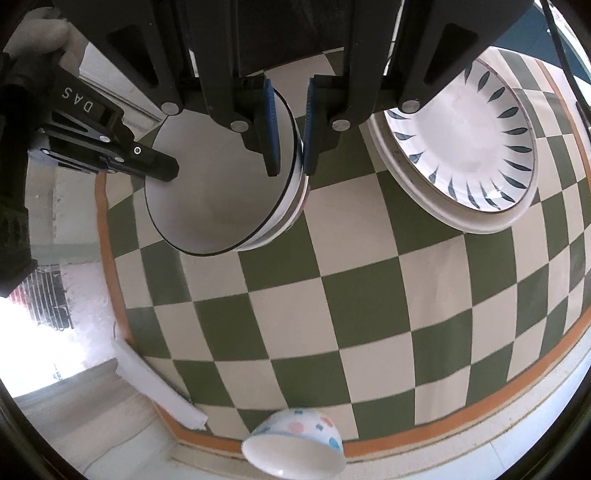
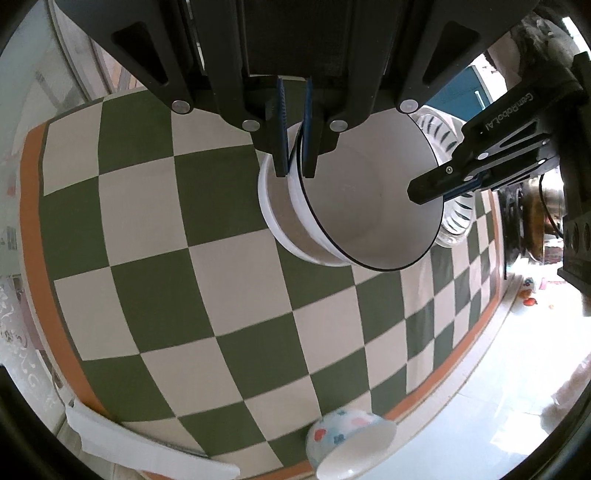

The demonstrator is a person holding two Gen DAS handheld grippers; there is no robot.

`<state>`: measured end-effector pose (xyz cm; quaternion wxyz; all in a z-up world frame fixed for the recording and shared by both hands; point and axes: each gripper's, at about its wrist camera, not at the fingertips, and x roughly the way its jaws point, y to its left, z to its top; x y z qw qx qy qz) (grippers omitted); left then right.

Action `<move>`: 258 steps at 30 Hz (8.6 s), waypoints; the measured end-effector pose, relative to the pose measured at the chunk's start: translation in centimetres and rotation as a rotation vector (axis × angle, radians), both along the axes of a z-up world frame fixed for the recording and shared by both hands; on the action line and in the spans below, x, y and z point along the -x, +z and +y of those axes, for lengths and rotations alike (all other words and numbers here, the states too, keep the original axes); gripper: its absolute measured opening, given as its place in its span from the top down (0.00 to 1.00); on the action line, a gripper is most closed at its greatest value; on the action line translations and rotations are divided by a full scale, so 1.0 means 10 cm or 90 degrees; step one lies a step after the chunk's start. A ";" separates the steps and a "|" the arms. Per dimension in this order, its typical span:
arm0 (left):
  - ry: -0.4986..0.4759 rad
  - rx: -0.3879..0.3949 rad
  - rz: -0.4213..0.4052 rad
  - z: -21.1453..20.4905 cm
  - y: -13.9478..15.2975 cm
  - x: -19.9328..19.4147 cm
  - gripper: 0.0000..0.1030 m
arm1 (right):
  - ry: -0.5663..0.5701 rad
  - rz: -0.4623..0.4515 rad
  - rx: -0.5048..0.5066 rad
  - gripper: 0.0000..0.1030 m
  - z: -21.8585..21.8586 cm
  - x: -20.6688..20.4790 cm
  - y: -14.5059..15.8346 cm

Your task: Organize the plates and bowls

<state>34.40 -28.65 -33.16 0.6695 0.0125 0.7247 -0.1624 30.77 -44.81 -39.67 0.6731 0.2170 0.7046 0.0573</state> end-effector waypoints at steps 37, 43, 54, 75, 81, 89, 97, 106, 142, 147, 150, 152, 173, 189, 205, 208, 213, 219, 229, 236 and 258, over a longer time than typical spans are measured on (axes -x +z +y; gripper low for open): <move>0.162 0.012 -0.041 0.06 0.15 -2.11 0.76 | -0.048 -0.115 -0.010 0.50 -0.48 -2.07 0.33; 0.160 -0.010 -0.004 -0.06 -0.27 -2.54 0.76 | -0.039 -0.087 -0.001 0.51 -0.44 -2.74 -0.06; 0.137 -0.013 -0.010 -0.15 -0.45 -2.64 0.91 | -0.011 -0.059 0.007 0.91 -0.32 -3.04 -0.45; 0.105 0.019 -0.064 -0.04 0.18 -2.02 0.91 | 0.010 -0.093 0.029 0.92 -0.07 -2.41 0.10; 0.071 0.026 -0.089 0.01 0.51 -1.55 0.91 | -0.010 -0.104 0.020 0.92 -0.01 -1.82 0.39; 0.032 0.041 -0.100 0.08 0.73 -0.87 0.91 | -0.043 -0.115 0.010 0.92 -0.02 -0.92 0.69; 0.007 0.045 -0.097 0.16 0.74 -0.38 0.91 | -0.046 -0.109 0.027 0.91 0.09 -0.27 0.78; -0.009 0.052 -0.058 0.20 0.57 -0.03 0.91 | -0.051 -0.092 0.027 0.91 0.12 0.16 0.70; -0.045 -0.009 -0.010 -0.12 0.01 0.05 0.91 | -0.046 -0.018 0.038 0.91 -0.04 0.20 0.15; -0.044 -0.014 -0.014 -0.13 0.01 0.06 0.91 | -0.039 -0.013 0.035 0.88 -0.03 0.18 0.13; -0.041 -0.017 -0.013 -0.13 0.01 0.06 0.90 | -0.035 -0.007 0.041 0.88 -0.01 0.17 0.12; -0.039 -0.020 -0.012 -0.13 0.01 0.07 0.90 | -0.034 -0.005 0.041 0.87 -0.01 0.17 0.12; -0.050 -0.010 -0.087 0.08 0.68 0.44 0.22 | -0.007 -0.088 0.097 0.39 0.02 0.59 0.84; 0.015 0.052 -0.156 0.50 1.45 0.80 0.14 | 0.013 -0.191 0.121 0.12 0.26 1.12 1.78; 0.035 0.107 -0.048 0.37 0.77 0.25 0.10 | -0.063 -0.173 0.014 0.07 -0.05 0.86 1.12; 0.029 0.101 -0.020 0.25 0.48 0.05 0.10 | -0.111 -0.134 -0.025 0.07 -0.25 0.76 0.72; 0.022 0.108 0.040 0.11 0.02 -0.19 0.10 | -0.172 -0.079 -0.088 0.07 -0.48 0.60 0.08; 0.010 0.094 0.096 0.01 -0.39 -0.30 0.11 | -0.174 -0.054 -0.147 0.07 -0.47 0.47 -0.40; 0.014 0.138 0.176 -0.04 -0.74 -0.32 0.36 | -0.178 0.006 -0.222 0.24 -0.33 0.37 -0.93; 0.028 0.158 0.182 -0.02 -0.74 -0.31 0.48 | -0.169 0.015 -0.263 0.50 -0.24 0.28 -1.06; 0.107 0.174 0.127 0.22 -0.43 -0.23 0.48 | -0.050 -0.037 -0.241 0.51 -0.05 -0.11 -0.70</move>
